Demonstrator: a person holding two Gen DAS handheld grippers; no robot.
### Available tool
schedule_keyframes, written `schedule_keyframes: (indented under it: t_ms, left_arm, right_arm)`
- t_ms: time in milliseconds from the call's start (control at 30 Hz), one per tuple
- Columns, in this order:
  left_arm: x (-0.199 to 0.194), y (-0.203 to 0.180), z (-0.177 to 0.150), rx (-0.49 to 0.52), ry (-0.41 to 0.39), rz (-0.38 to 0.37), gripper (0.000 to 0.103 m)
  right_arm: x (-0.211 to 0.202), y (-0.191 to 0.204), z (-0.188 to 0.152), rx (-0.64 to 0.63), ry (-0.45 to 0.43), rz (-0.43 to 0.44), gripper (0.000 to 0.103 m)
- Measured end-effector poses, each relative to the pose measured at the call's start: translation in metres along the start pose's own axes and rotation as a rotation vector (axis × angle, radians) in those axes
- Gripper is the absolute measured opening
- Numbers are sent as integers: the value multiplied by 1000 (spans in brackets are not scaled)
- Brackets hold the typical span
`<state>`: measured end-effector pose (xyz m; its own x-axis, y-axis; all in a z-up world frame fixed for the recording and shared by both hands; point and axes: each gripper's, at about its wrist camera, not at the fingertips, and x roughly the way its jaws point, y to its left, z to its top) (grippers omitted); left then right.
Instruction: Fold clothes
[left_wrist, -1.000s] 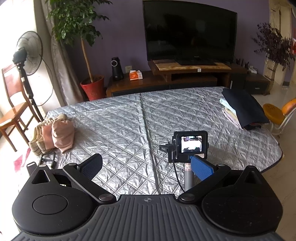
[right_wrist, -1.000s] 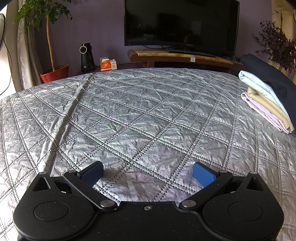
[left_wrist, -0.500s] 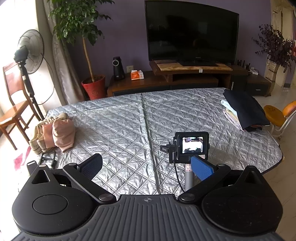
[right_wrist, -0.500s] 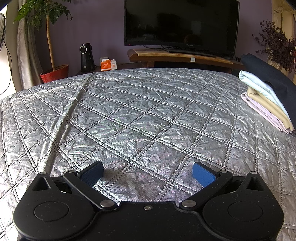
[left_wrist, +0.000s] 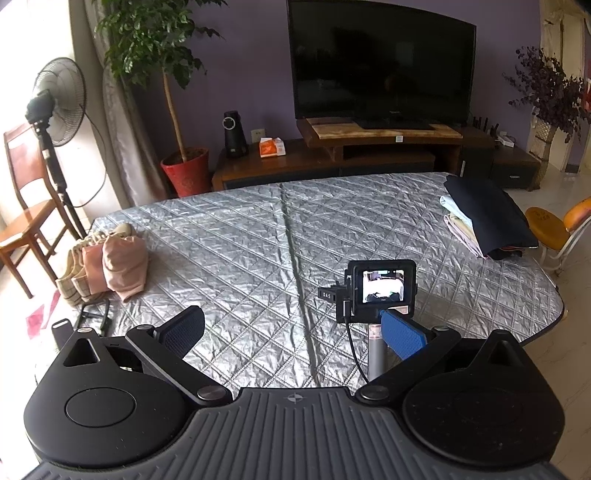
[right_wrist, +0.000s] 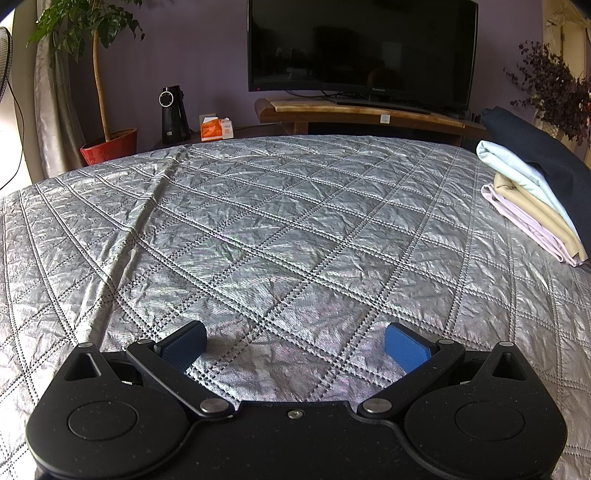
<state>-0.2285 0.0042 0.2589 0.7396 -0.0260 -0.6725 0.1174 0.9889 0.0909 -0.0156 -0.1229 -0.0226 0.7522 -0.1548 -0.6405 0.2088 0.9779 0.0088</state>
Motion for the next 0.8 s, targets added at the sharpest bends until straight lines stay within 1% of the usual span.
schedule_keyframes:
  t_ms: [500, 800]
  left_arm:
    - [3, 0, -1, -15, 23, -15, 103]
    - [2, -4, 1, -30, 33, -83, 103]
  right_arm:
    - [0, 0, 1, 0, 0, 0, 102]
    - [0, 0, 1, 0, 0, 0, 102]
